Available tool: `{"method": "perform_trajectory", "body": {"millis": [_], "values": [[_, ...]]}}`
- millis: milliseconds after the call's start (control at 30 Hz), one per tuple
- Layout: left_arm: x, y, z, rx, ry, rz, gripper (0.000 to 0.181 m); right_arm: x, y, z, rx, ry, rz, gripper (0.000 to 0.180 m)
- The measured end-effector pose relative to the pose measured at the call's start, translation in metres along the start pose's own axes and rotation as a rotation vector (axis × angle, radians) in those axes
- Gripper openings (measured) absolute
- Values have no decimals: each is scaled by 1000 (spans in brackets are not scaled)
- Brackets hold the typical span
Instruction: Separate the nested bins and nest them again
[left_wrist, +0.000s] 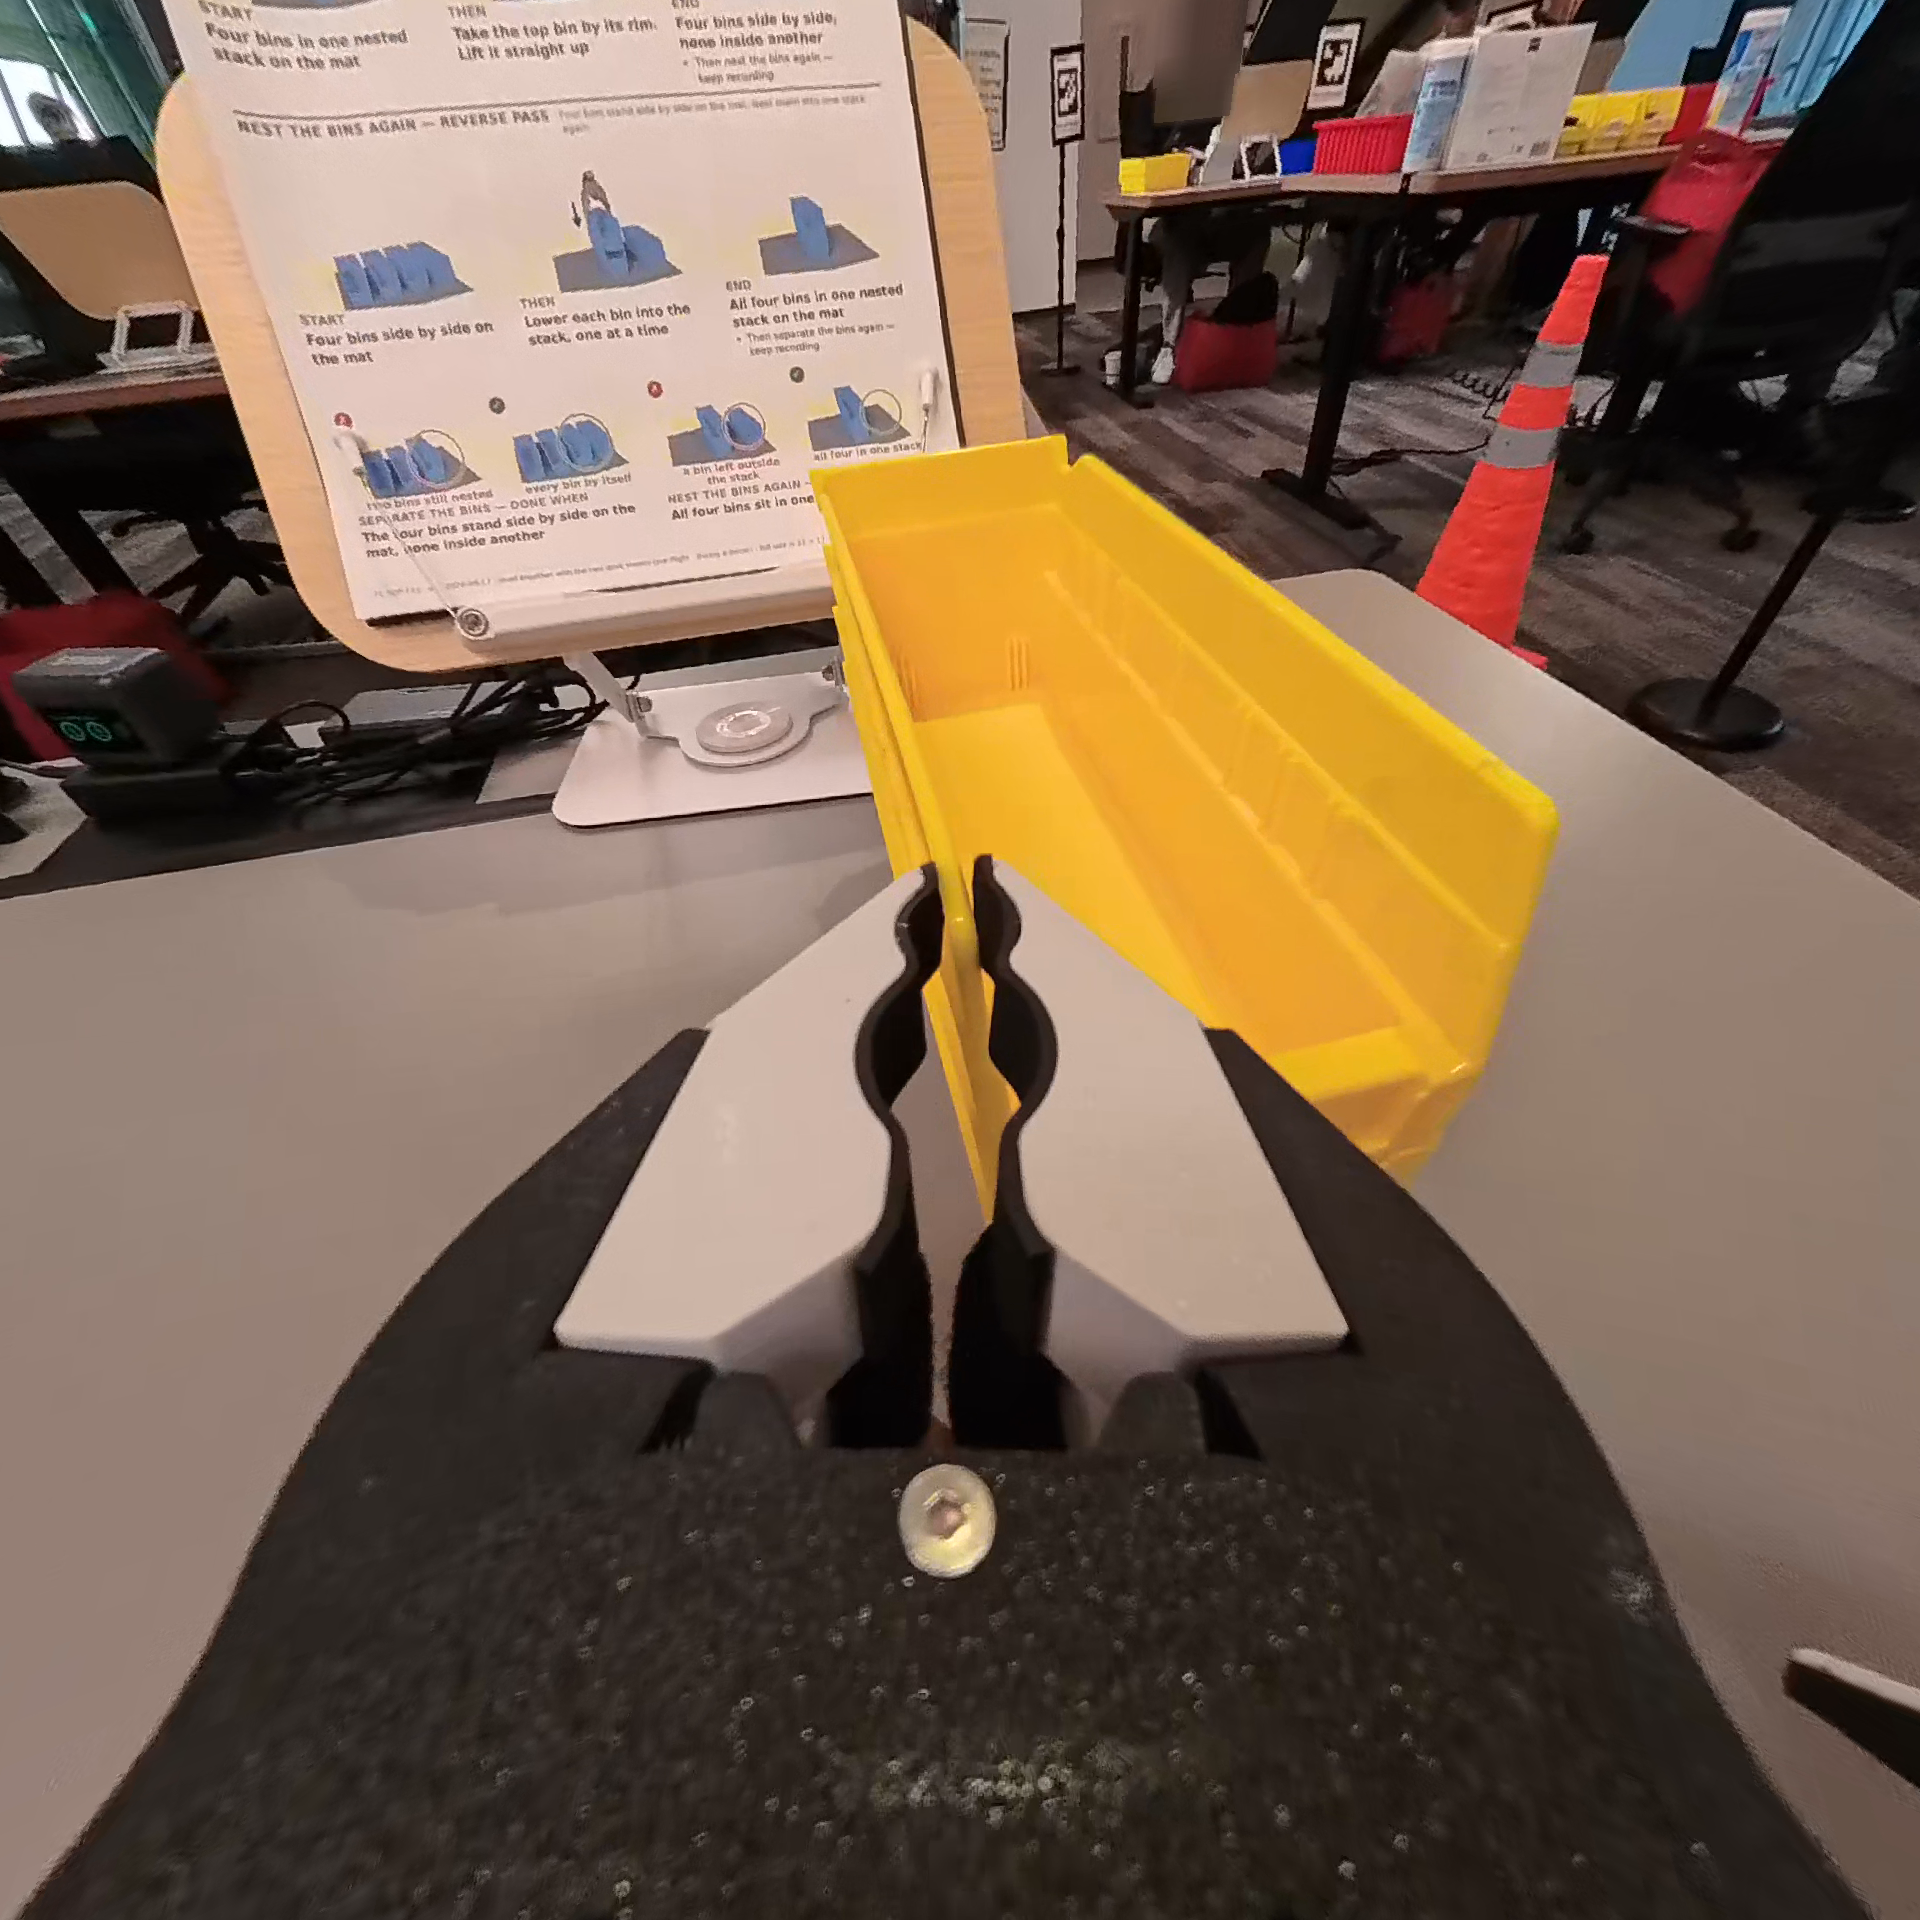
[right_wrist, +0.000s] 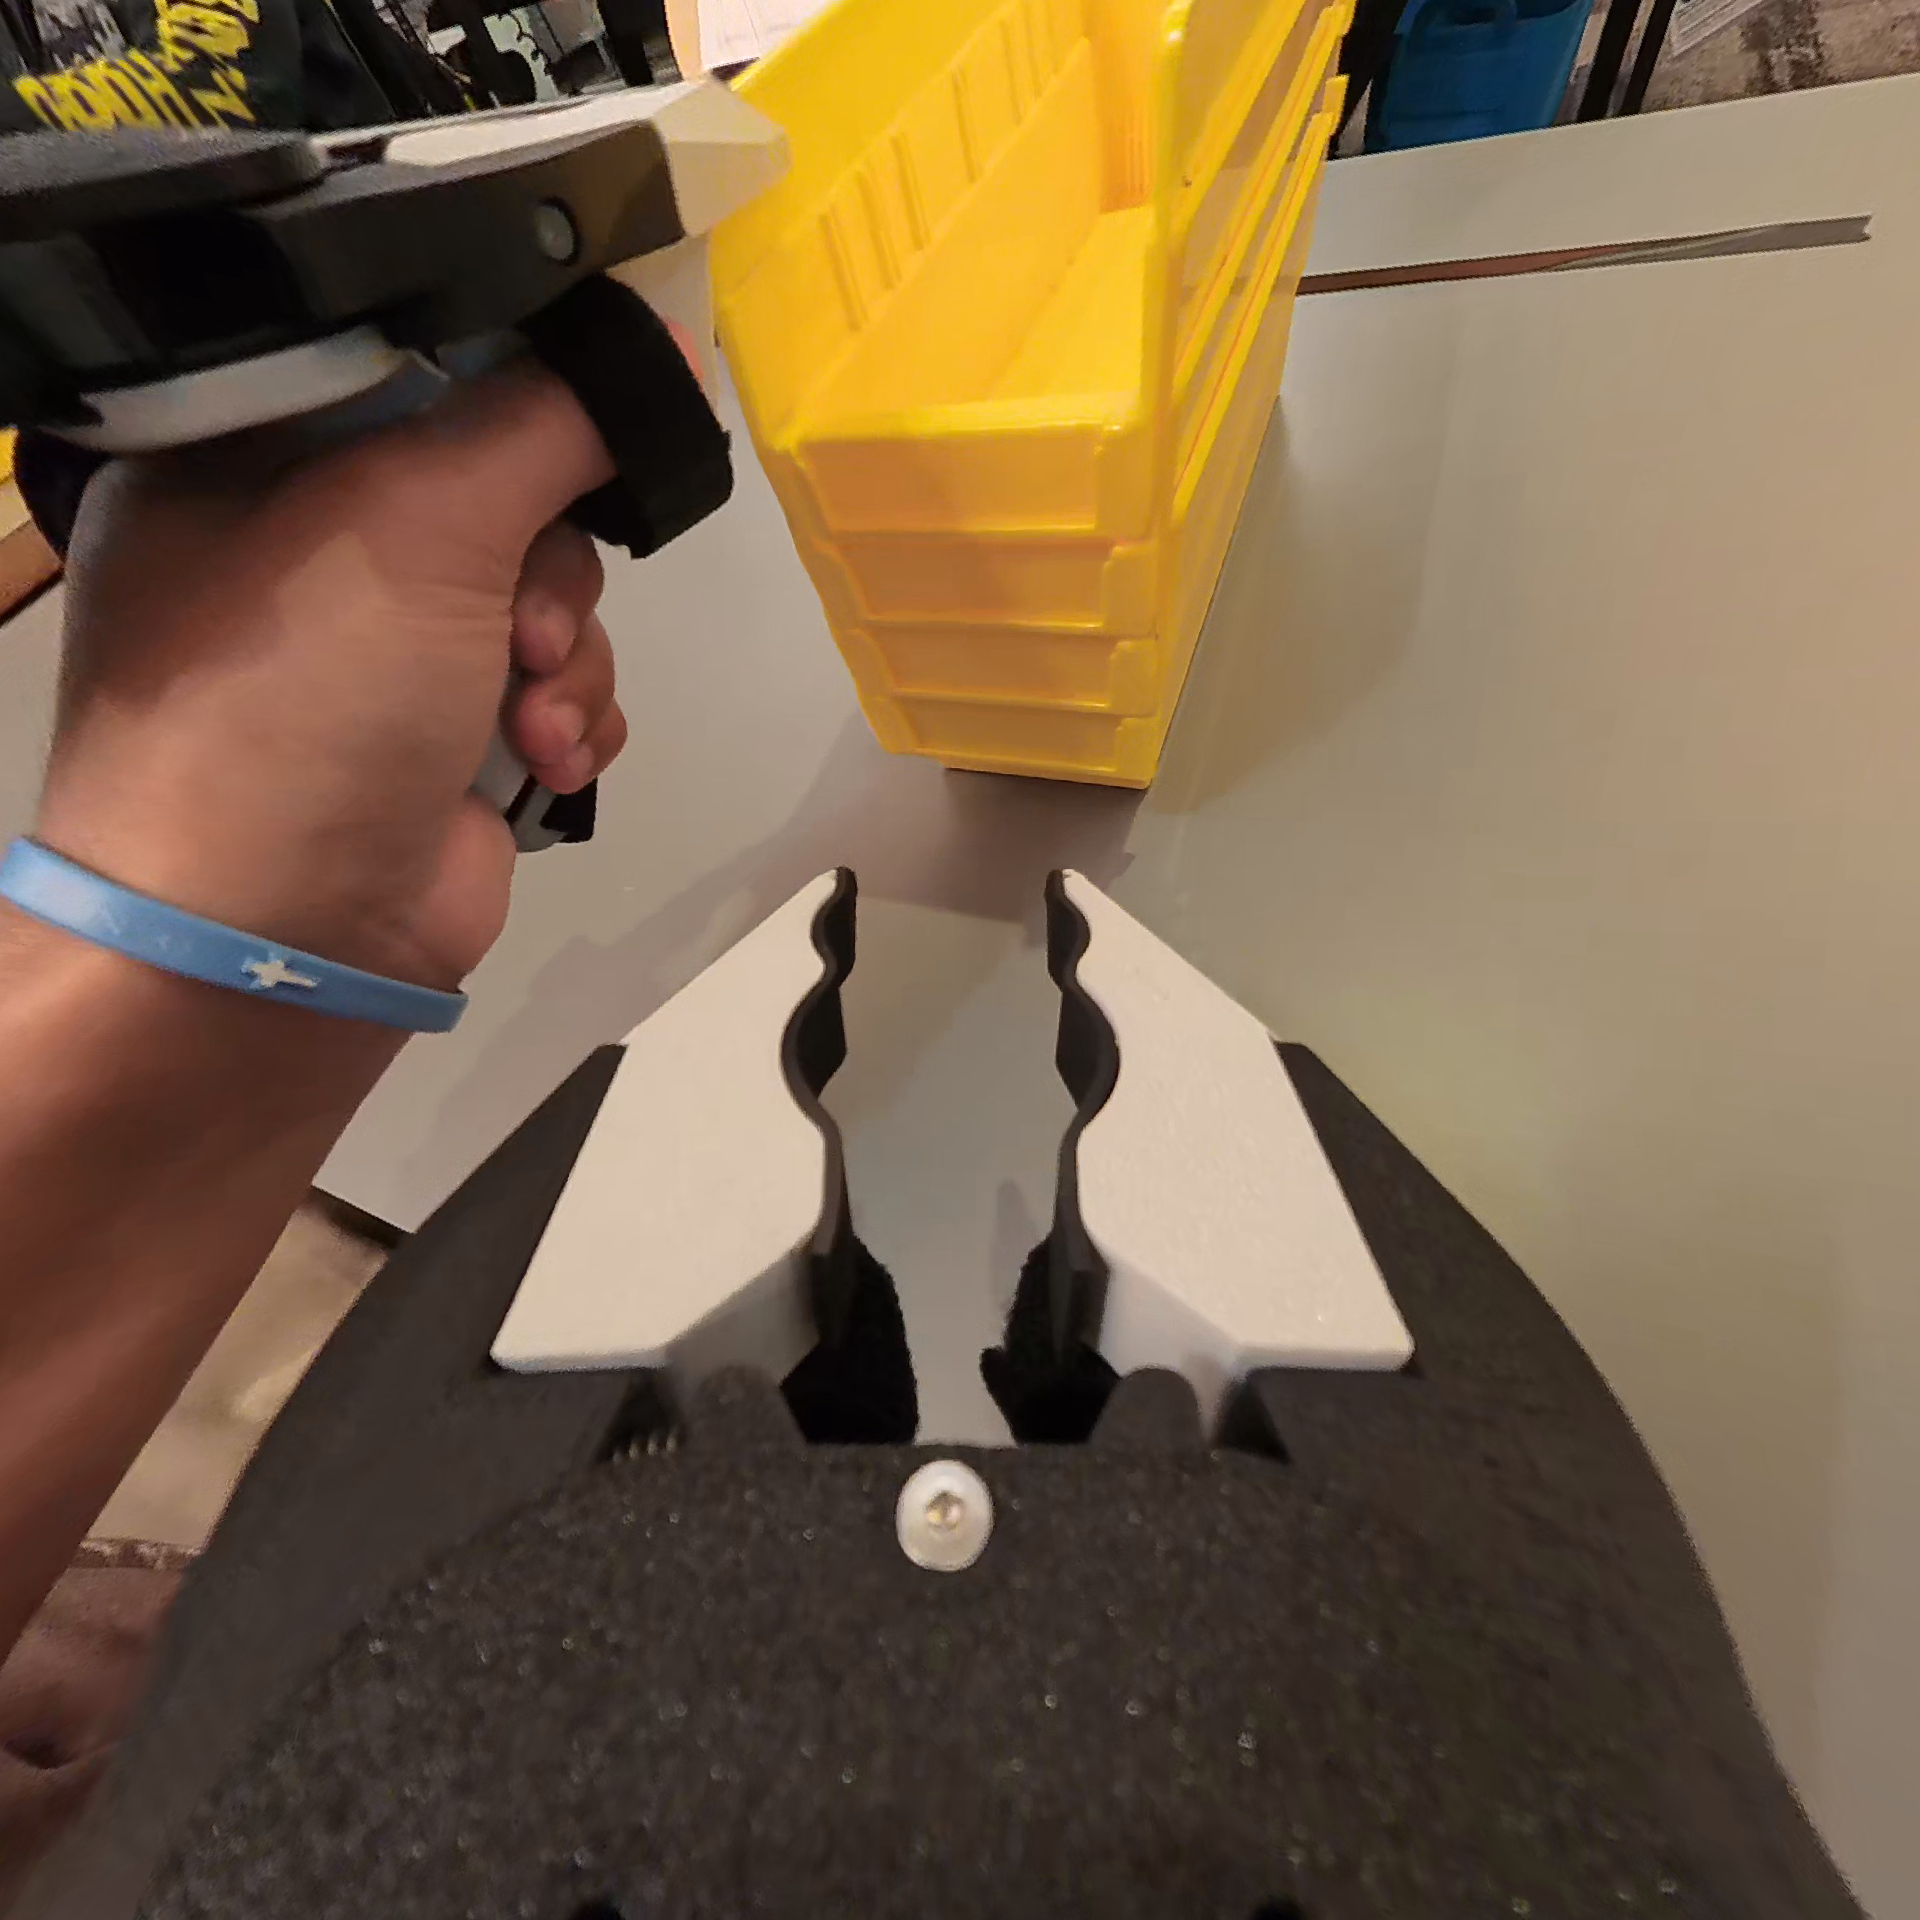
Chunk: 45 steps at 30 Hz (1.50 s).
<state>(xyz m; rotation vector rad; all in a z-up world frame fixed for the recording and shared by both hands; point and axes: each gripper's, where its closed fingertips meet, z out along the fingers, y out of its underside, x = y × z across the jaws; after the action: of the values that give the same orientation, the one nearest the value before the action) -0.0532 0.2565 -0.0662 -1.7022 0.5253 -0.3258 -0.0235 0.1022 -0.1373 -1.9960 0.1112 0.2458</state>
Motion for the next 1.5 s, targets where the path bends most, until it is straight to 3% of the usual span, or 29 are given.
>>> {"method": "perform_trajectory", "body": {"millis": [200, 267, 367, 567, 733, 867, 1000, 1500], "values": [[2, 0, -2, -49, 79, 19, 8, -4, 6, 3, -27, 1, -44, 36], [1, -4, -17, -55, 155, 19, 44, -3, 8, 4, -32, 10, -63, 36], [-11, 3, -61, -88, 314, 4, 44, 1, 9, 5, -39, 27, -81, 37], [-116, 69, -148, -176, 347, 134, 40, -2, 8, 5, -24, 27, -84, 38], [-203, 112, -181, -228, 257, -6, 37, -8, 7, 8, 2, 49, -140, 41], [-243, 131, -181, -293, 185, -156, 32, -16, -5, 13, 59, 59, -146, 42], [-264, 138, -169, -288, 129, -34, 32, -19, -12, 20, 88, 78, -132, 42], [-236, 137, -165, -321, 166, -21, 30, -19, -1, 11, 87, 108, -181, 43]]}}
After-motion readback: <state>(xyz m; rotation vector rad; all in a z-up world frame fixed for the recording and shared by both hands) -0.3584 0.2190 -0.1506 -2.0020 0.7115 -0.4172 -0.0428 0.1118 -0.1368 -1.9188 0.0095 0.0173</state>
